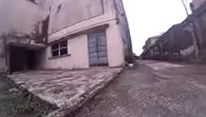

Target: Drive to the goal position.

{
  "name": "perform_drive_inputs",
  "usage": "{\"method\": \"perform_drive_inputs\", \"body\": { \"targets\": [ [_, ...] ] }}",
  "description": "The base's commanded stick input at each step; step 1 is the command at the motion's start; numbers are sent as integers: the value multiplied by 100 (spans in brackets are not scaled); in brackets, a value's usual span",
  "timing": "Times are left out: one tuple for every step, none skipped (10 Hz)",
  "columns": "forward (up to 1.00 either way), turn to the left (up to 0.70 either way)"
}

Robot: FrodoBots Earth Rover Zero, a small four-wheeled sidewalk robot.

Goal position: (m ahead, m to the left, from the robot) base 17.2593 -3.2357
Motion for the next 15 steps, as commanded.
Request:
{"method": "perform_drive_inputs", "body": {
  "targets": [
    [69, 0],
    [70, 0],
    [70, 0],
    [70, 0],
    [70, 0],
    [70, -35],
    [70, -35],
    [70, -35],
    [70, -35],
    [70, -35],
    [70, -35],
    [70, -35],
    [70, -35],
    [70, 0],
    [70, 0]
  ]
}}
